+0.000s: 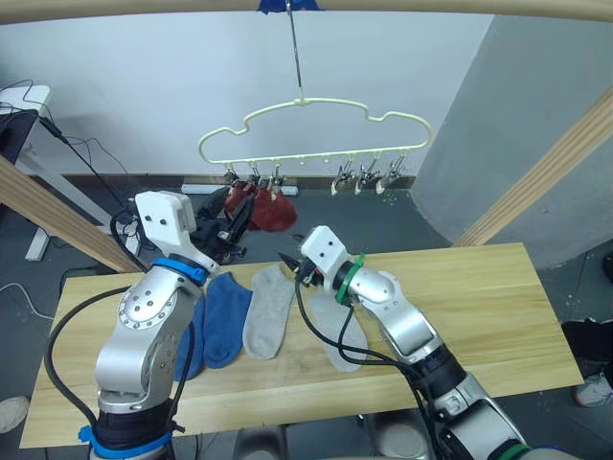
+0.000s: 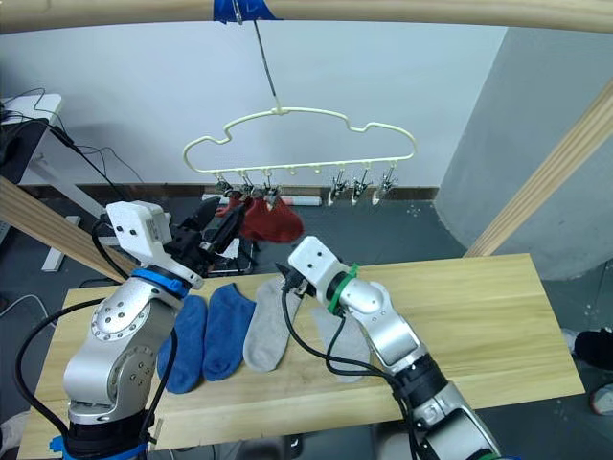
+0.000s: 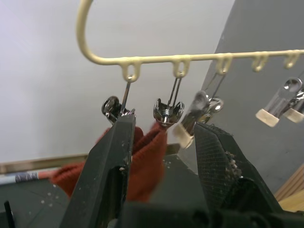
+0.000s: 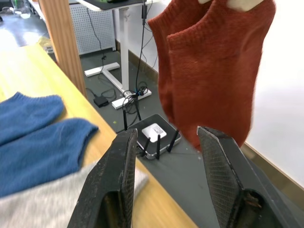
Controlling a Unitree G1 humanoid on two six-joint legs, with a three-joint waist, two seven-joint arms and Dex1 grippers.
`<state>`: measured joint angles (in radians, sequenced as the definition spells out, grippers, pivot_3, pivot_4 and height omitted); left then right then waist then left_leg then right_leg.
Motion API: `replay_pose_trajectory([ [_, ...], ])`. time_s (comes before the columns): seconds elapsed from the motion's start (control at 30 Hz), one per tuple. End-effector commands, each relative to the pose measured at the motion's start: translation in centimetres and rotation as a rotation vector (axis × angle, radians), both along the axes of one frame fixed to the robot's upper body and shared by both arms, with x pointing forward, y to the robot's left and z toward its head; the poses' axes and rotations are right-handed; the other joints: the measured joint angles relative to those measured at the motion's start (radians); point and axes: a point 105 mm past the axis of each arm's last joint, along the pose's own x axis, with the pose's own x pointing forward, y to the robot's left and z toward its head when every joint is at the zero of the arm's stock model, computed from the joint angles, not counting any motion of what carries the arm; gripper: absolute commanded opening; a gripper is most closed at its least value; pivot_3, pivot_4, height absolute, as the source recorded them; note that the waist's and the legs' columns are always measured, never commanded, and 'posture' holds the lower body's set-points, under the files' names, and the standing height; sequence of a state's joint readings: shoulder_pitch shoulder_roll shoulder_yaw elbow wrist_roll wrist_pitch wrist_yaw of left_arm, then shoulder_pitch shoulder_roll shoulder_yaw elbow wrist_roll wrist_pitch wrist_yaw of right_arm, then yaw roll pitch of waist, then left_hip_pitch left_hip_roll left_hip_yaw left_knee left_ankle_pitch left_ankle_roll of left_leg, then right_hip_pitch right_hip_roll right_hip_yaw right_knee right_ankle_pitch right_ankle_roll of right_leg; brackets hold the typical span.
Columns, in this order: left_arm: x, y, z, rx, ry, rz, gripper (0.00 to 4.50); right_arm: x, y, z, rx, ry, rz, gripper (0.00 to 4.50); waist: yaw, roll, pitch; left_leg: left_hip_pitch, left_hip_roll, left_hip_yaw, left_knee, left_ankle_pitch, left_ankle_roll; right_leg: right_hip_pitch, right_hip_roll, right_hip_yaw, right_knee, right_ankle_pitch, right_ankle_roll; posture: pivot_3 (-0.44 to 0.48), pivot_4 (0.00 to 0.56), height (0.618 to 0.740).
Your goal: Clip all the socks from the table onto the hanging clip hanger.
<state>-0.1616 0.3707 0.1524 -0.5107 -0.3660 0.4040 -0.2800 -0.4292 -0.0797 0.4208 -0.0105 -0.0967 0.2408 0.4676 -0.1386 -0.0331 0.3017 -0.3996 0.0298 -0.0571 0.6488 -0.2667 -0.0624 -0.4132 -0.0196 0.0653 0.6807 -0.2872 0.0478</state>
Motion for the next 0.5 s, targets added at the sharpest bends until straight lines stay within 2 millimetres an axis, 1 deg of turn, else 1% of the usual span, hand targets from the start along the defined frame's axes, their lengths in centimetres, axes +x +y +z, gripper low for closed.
replay_pose_trajectory([
  [0.03,-1.2,-1.2,1.0,0.074,-0.103,-0.026,2.16,-2.2,-2.2,2.0,0.002,-0.05,0.046,2.06,0.0,0.0,0.0,0.0,0.0,0.0,0.0,0.0,0.0,0.0,0.0,0.0,0.0,0.0,0.0,-0.209,0.294,0.74],
  [0.13,-1.3,-1.6,0.6,0.071,-0.112,-0.015,2.16,-3.2,-4.2,2.5,-0.023,-0.053,0.056,2.06,0.001,0.0,0.0,0.0,0.0,0.0,0.0,0.0,0.0,0.0,0.0,0.0,-0.001,0.0,0.0,-0.215,0.295,0.74],
  [0.2,-1.4,-2.2,0.0,0.063,-0.113,-0.009,2.16,-4.1,-6.1,3.3,-0.032,-0.044,0.067,2.06,0.0,0.0,0.0,0.0,-0.001,0.0,0.0,0.0,0.0,0.0,0.0,0.001,0.0,0.0,0.001,-0.224,0.295,0.74],
  [0.23,-1.4,-2.5,-0.2,0.058,-0.113,-0.008,2.16,-4.4,-6.8,3.6,-0.035,-0.039,0.073,2.06,-0.001,0.0,0.0,0.0,-0.001,0.001,0.0,0.0,0.0,0.0,0.0,0.001,0.0,0.0,0.001,-0.224,0.295,0.74],
  [0.27,-1.4,-2.7,-0.3,0.054,-0.112,-0.008,2.16,-4.6,-7.3,3.8,-0.037,-0.034,0.077,2.06,-0.002,0.0,0.0,0.001,-0.001,0.001,0.0,0.0,0.0,0.001,0.0,0.001,0.0,0.0,0.001,-0.229,0.295,0.74],
  [0.37,-1.6,-3.3,-0.9,0.077,-0.127,0.004,2.16,-5.4,-8.8,5.2,-0.028,-0.035,0.098,2.06,-0.004,0.0,0.0,0.001,-0.002,0.001,0.0,0.0,0.0,0.001,0.002,0.0,0.0,0.0,0.0,-0.24,0.293,0.74],
  [0.43,-1.5,-3.5,-1.1,0.067,-0.127,0.013,2.16,-5.5,-9.5,5.9,-0.022,-0.039,0.097,2.06,-0.004,0.0,0.0,0.001,-0.002,0.001,0.0,0.0,0.0,0.001,0.003,0.0,0.0,0.001,0.0,-0.243,0.292,0.74],
  [0.5,-1.6,-4.0,-1.3,0.075,-0.139,-0.005,2.16,-5.7,-10.2,6.7,-0.011,-0.041,0.098,2.06,-0.004,0.0,0.0,0.001,-0.002,0.001,0.001,0.0,0.0,0.002,0.003,0.0,0.0,0.001,0.0,-0.252,0.289,0.74],
])
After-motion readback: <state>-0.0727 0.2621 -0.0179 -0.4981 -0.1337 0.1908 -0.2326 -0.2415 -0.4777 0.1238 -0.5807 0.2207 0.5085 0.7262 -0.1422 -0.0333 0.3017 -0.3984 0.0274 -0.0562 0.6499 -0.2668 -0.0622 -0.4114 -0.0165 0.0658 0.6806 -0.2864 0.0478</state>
